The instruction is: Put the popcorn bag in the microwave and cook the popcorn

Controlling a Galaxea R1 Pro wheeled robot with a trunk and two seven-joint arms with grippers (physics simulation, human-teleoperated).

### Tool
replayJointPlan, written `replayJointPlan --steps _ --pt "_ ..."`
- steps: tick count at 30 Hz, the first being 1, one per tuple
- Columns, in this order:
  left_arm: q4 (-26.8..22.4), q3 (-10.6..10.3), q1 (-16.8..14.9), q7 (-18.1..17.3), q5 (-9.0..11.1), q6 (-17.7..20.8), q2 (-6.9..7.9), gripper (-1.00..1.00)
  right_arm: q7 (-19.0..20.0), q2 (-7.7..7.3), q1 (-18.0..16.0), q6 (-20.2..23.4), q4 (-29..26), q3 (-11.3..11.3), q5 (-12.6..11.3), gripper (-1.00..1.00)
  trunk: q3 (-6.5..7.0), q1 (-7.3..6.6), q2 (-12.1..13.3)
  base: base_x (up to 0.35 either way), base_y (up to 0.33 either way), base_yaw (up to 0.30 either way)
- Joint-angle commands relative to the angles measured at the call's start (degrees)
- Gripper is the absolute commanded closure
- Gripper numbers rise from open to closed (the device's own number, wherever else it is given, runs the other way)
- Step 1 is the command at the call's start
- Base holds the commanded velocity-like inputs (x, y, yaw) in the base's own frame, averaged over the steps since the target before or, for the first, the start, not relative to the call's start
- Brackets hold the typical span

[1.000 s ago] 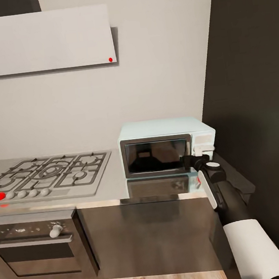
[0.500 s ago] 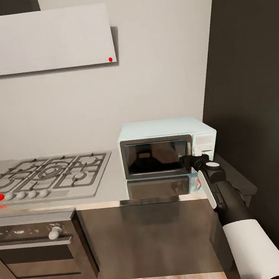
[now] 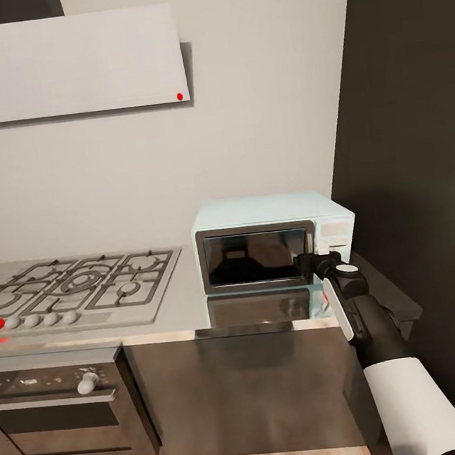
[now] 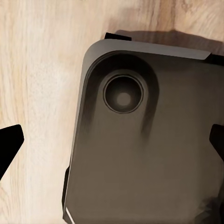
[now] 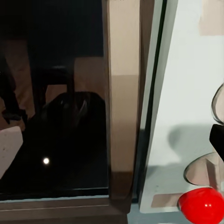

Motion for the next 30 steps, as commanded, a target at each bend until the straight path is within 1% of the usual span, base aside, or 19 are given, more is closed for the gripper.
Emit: replayJointPlan --steps 1,6,13,14,30 --pt "0.0 0.0 0.0 0.0 0.3 -0.1 0.00 -1.00 0.0 0.04 0.0 0.3 -0.1 -0.1 0.2 -1.00 -0.06 0.00 0.0 0.001 0.000 0.000" --pt "0.0 0.0 0.0 0.0 0.3 -0.2 0.00 -1.00 0.0 0.03 0.0 0.3 0.0 -0.1 0.2 -1.00 -0.06 0.00 0.0 0.001 0.000 0.000" --pt "0.0 0.0 0.0 0.0 0.3 -0.1 0.00 -1.00 0.1 -0.12 0.0 0.3 0.0 -0.1 0.2 -1.00 -0.06 0.00 0.0 0.074 0.000 0.000" --pt "0.0 0.0 0.0 0.0 0.3 -0.1 0.00 -1.00 0.1 -0.20 0.0 0.3 0.0 -0.1 0.2 1.00 -0.06 0.00 0.0 0.002 0.000 0.000" --pt "0.0 0.0 0.0 0.0 0.3 -0.1 0.00 -1.00 0.0 -0.41 0.0 0.3 0.0 -0.1 0.2 1.00 -0.06 0.00 0.0 0.000 0.000 0.000"
